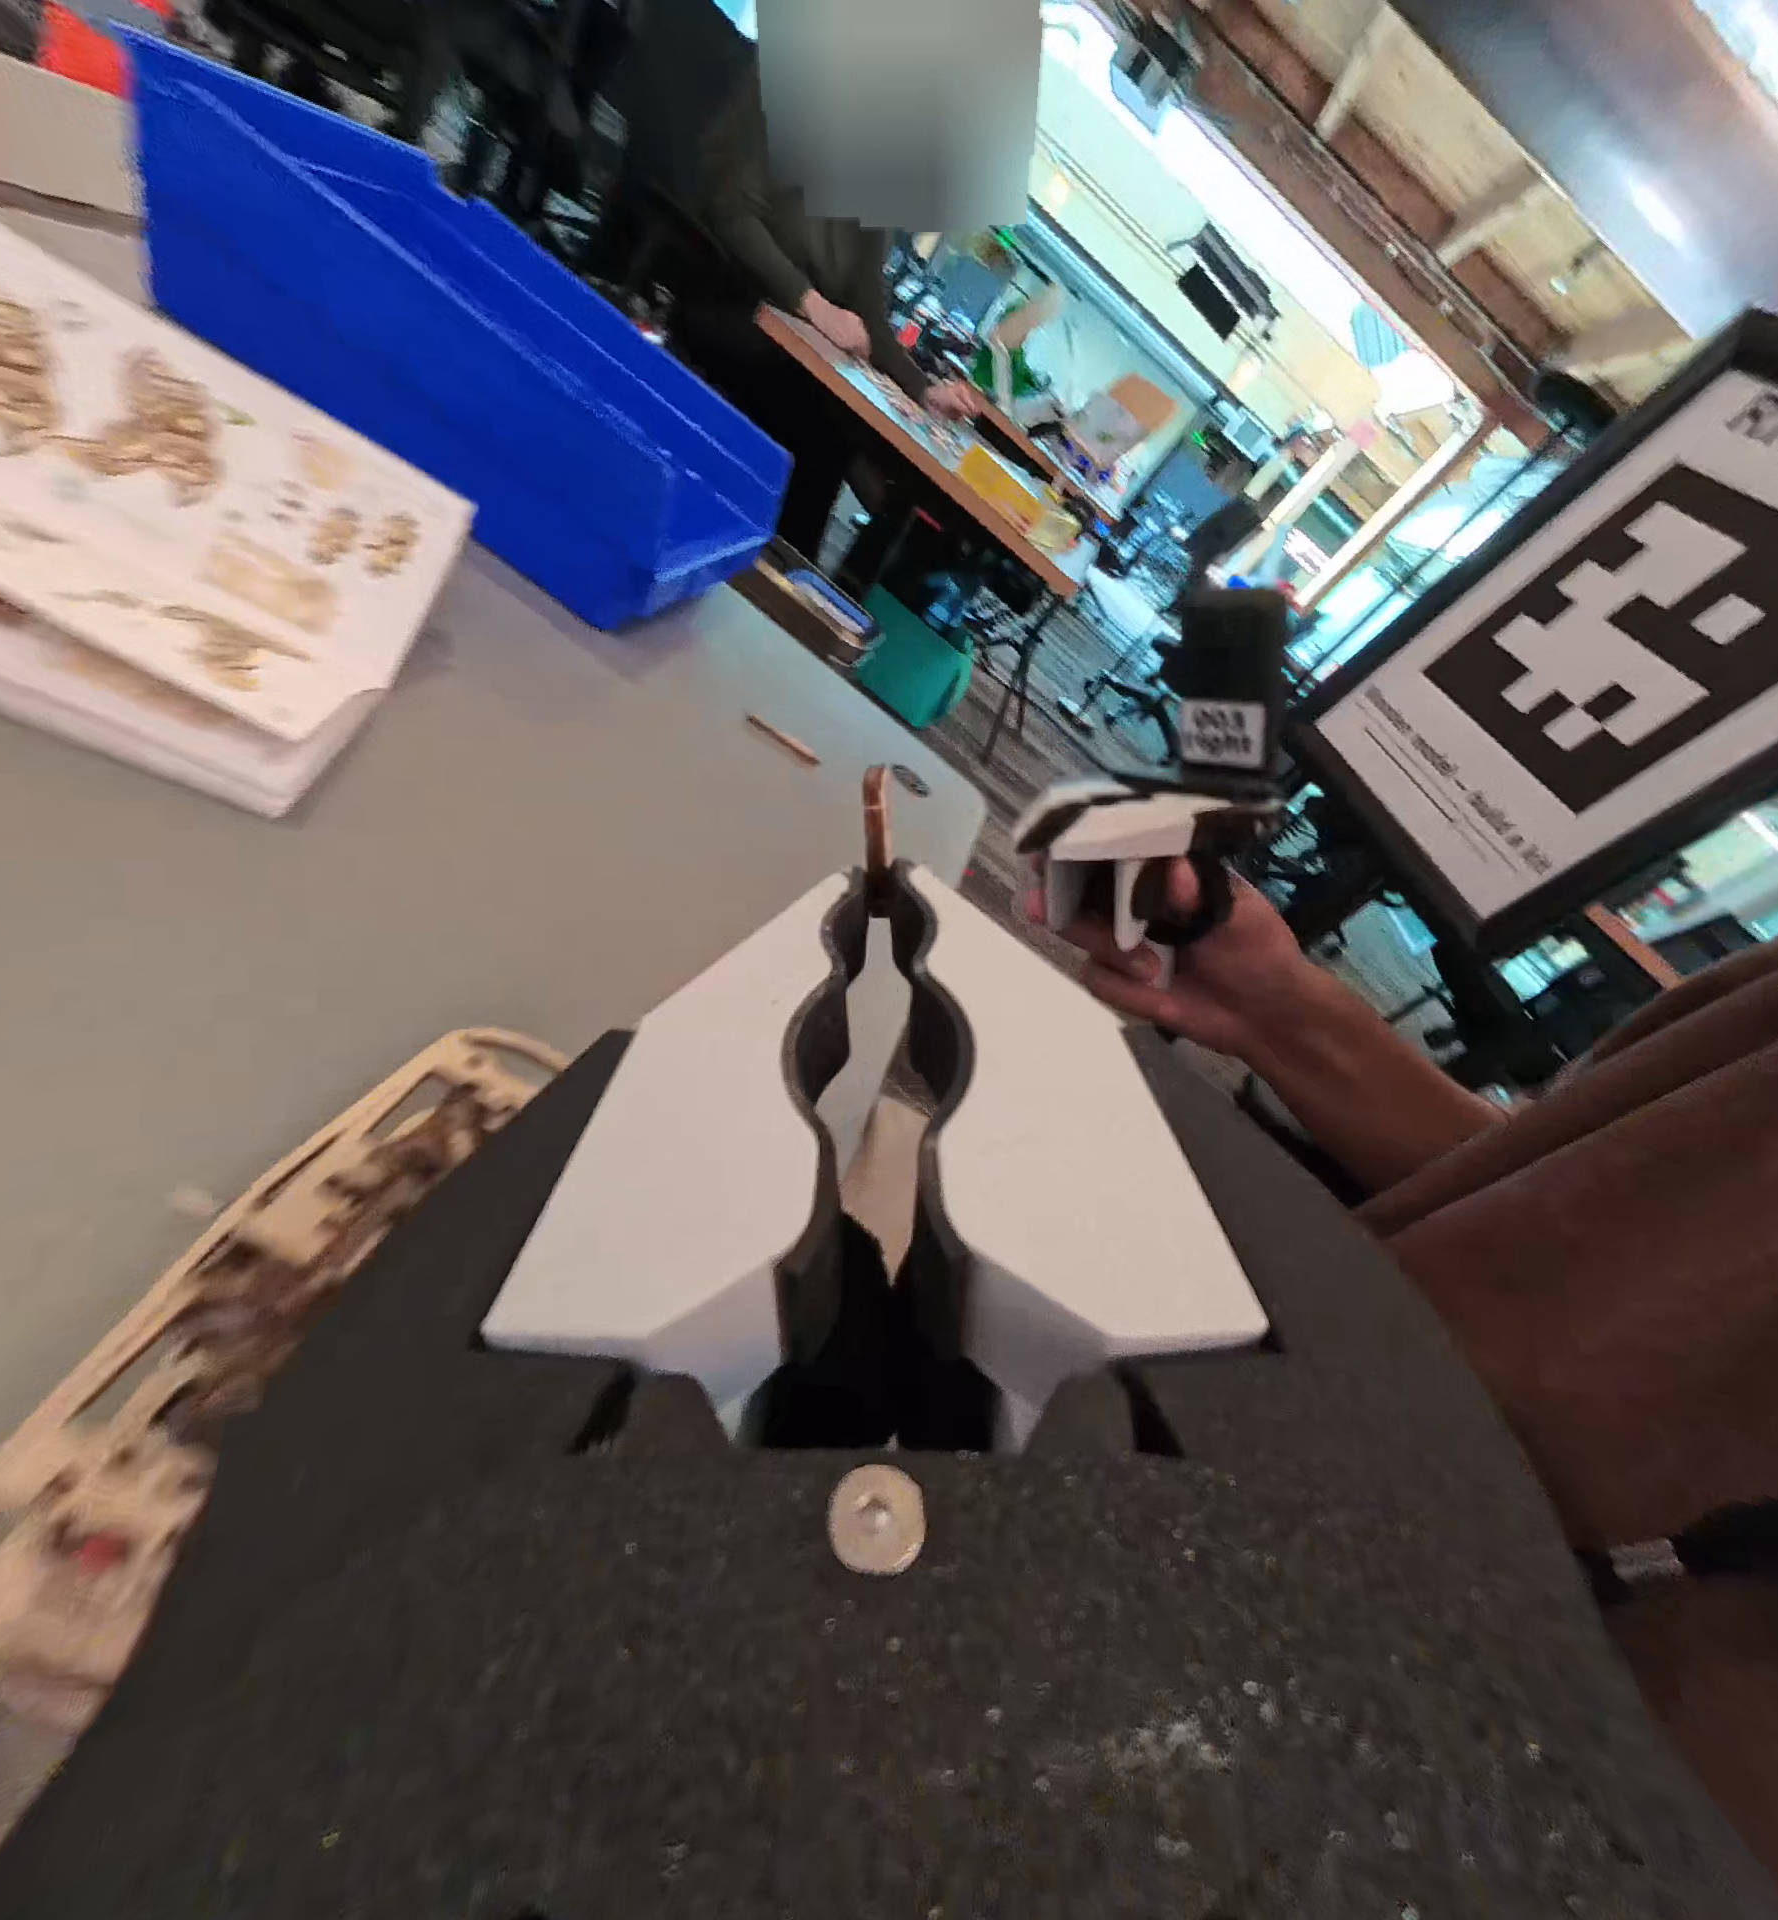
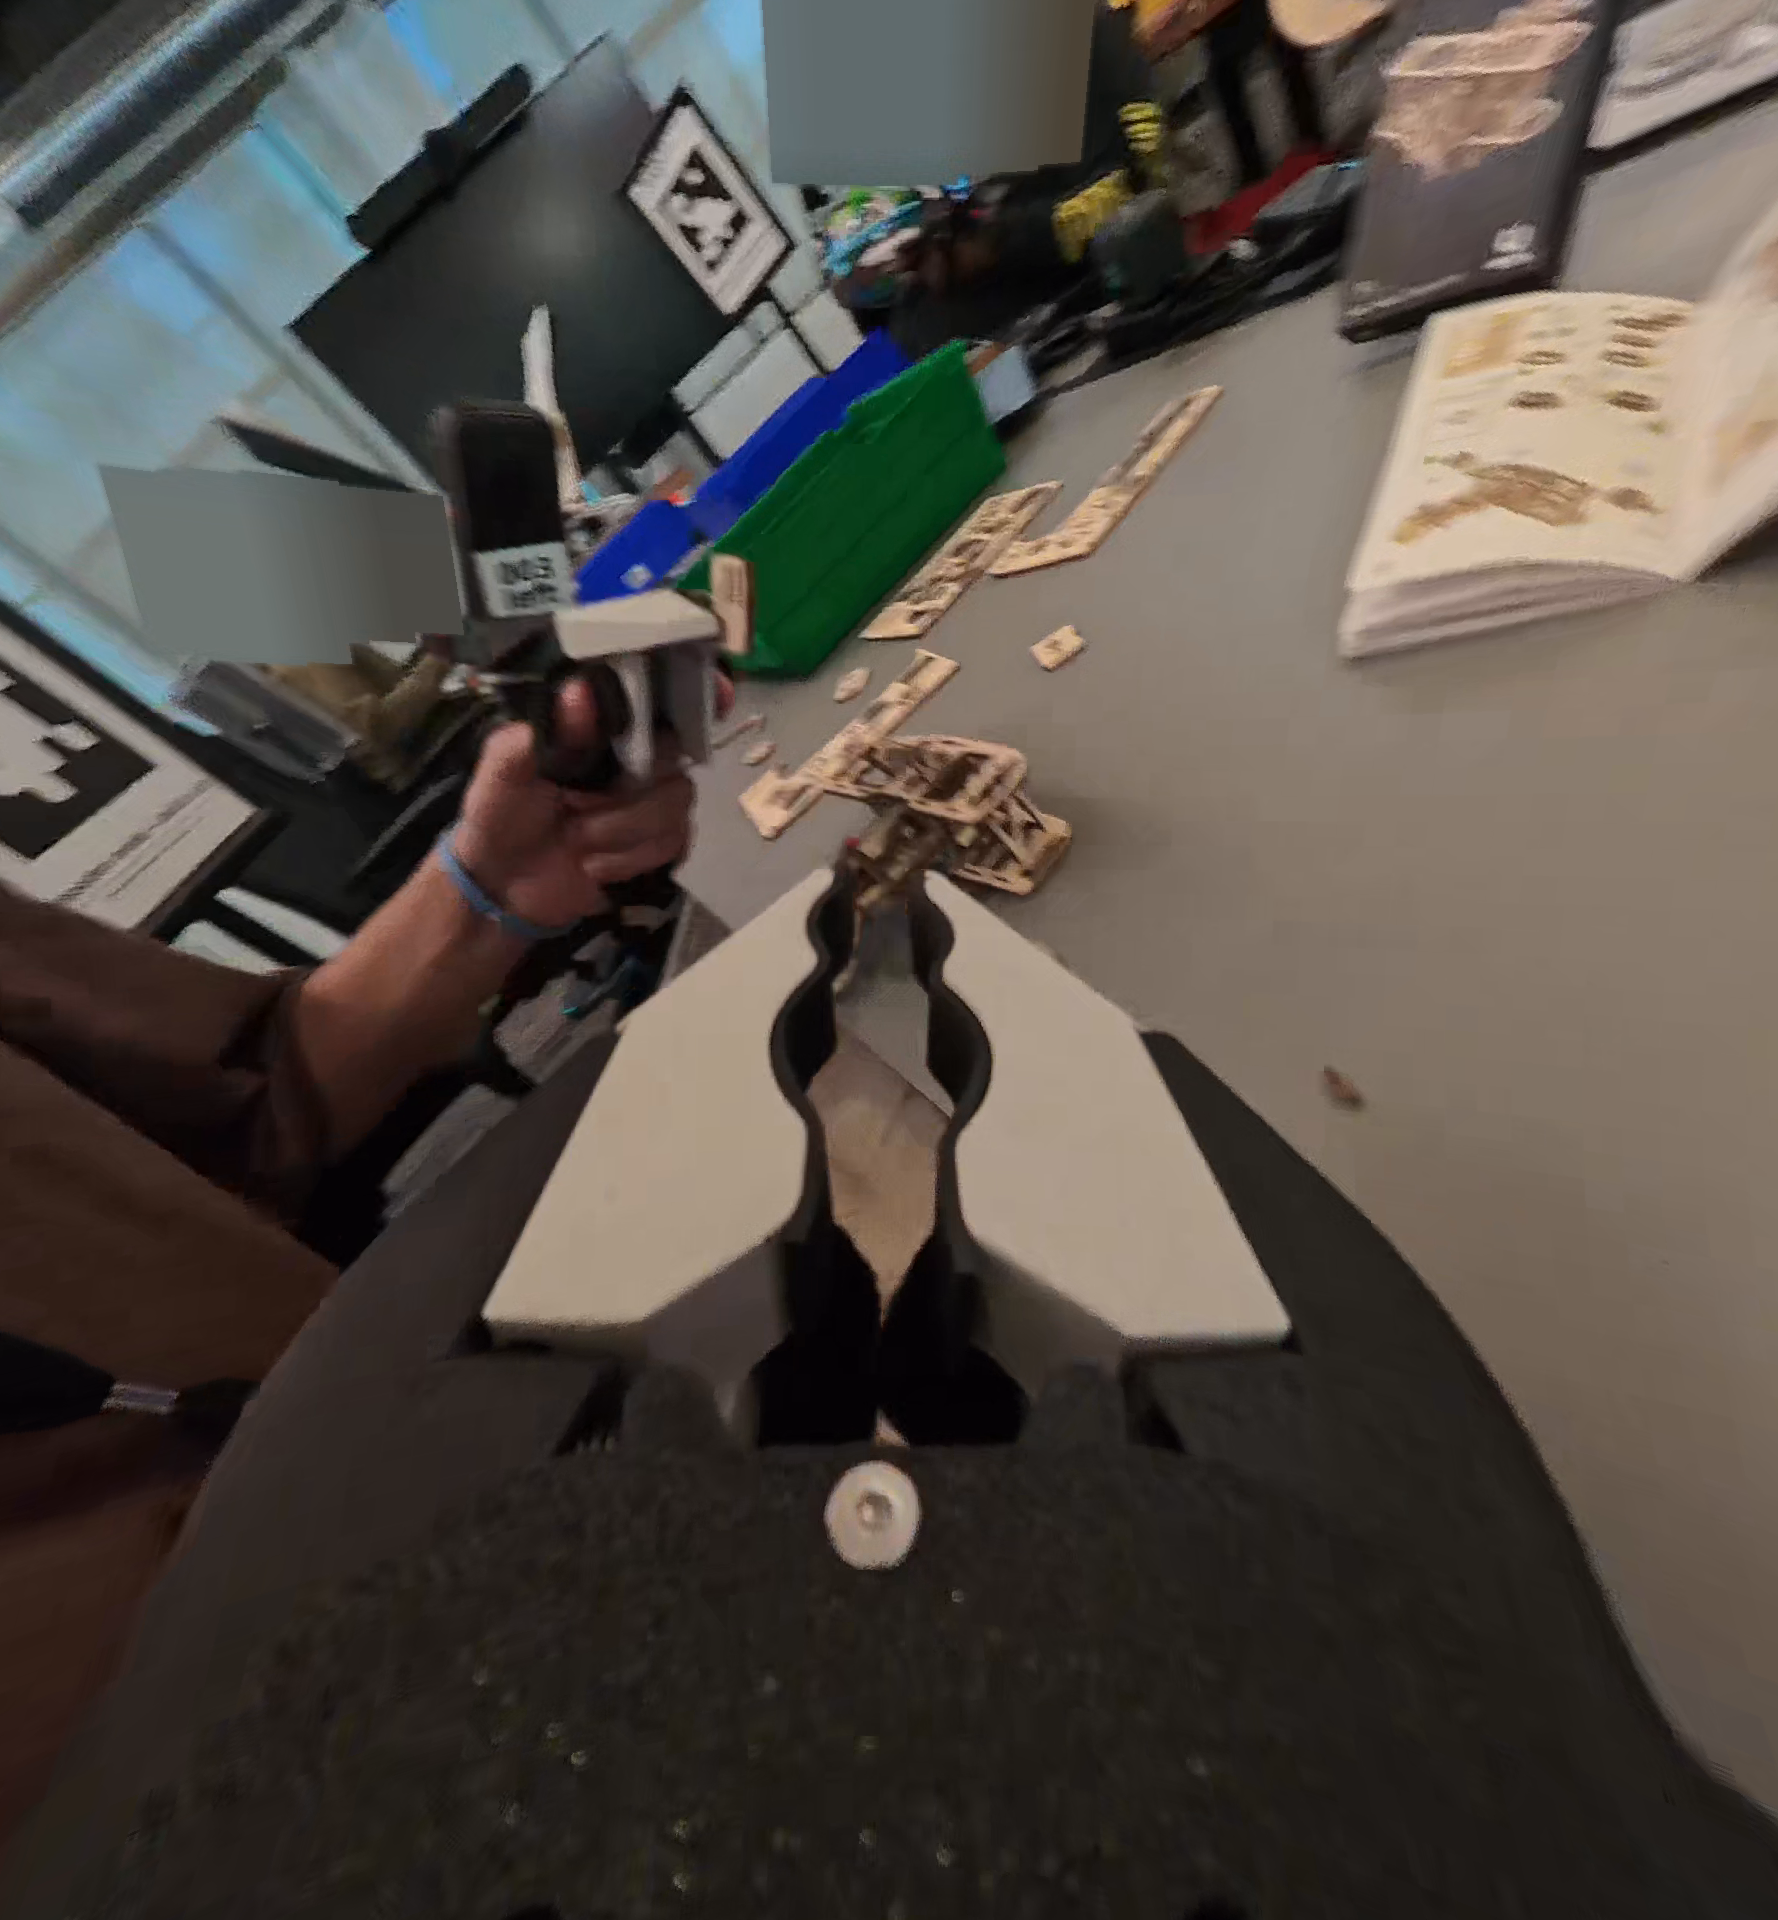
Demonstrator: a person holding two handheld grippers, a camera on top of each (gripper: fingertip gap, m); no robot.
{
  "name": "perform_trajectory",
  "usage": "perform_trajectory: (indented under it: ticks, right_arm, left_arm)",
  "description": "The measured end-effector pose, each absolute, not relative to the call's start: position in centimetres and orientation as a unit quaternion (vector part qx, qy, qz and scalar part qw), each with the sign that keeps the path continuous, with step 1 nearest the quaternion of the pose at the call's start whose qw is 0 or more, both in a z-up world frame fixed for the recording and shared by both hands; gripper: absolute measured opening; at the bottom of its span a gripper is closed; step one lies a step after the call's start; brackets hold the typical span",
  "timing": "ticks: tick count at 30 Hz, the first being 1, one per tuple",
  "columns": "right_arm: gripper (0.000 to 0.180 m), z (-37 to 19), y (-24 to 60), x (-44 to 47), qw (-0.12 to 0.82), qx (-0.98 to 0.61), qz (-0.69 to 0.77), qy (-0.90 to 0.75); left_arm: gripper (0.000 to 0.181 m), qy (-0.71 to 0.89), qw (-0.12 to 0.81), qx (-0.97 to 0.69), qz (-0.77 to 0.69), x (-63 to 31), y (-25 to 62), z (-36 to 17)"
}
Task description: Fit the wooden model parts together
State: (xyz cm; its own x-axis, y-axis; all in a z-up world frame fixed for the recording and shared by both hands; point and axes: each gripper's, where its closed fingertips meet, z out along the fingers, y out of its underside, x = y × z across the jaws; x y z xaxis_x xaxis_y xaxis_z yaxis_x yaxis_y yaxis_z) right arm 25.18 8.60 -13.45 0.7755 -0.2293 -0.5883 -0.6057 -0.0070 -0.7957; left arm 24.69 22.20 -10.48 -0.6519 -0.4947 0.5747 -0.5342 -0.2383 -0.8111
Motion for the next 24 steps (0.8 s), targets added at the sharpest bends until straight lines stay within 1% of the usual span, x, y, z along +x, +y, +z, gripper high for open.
perform_trajectory:
  ticks: [2,4,7,11,15,20,24]
  right_arm:
    - [0.006,-15.3,7.4,26.1,0.604,-0.711,0.127,0.336]
    - [0.008,-15.6,6.7,27.1,0.598,-0.713,0.134,0.34]
    - [0.008,-17.3,5.5,28.5,0.578,-0.718,0.123,0.367]
    - [0.008,-17.4,5.2,28.9,0.583,-0.705,0.141,0.378]
    - [0.008,-17.7,5.6,28.9,0.581,-0.705,0.147,0.379]
    - [0.008,-17.8,6.8,28.0,0.577,-0.716,0.156,0.361]
    - [0.009,-17.2,7.8,27.1,0.583,-0.719,0.164,0.341]
  left_arm:
    - [0.002,-0.609,-0.017,0.45,0.653,25.1,24.9,-11.5]
    - [0.002,-0.598,-0.033,0.49,0.634,25.9,27.4,-12.6]
    - [0.001,-0.544,-0.02,0.534,0.647,27.0,30.2,-12.9]
    - [0.001,-0.476,0.008,0.583,0.659,27.9,32.7,-14.2]
    - [0.001,-0.436,0.04,0.596,0.673,28.1,33.3,-14.6]
    - [0.001,-0.389,0.113,0.551,0.729,27.5,32.1,-12.4]
    - [0.001,-0.42,0.127,0.527,0.728,26.8,30.4,-11.8]
